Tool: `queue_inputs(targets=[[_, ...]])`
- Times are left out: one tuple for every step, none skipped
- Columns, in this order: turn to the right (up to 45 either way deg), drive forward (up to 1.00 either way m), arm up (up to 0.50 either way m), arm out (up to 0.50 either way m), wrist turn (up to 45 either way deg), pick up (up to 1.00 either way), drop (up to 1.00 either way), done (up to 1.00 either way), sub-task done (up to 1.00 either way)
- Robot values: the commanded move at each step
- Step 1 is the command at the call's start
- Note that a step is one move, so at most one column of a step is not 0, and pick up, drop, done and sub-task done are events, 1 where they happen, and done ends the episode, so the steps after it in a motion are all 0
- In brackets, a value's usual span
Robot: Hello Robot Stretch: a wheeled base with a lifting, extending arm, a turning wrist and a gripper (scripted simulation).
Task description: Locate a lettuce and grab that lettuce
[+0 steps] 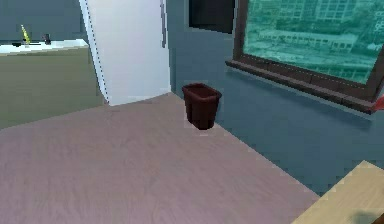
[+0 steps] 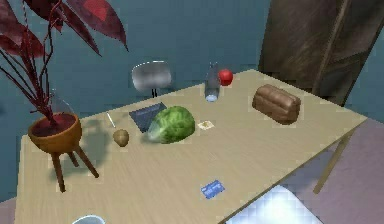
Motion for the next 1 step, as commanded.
queue_inputs(targets=[[0.0,0.00,0.38,0.00,0.0,0.00,0.00,0.00,0.00]])
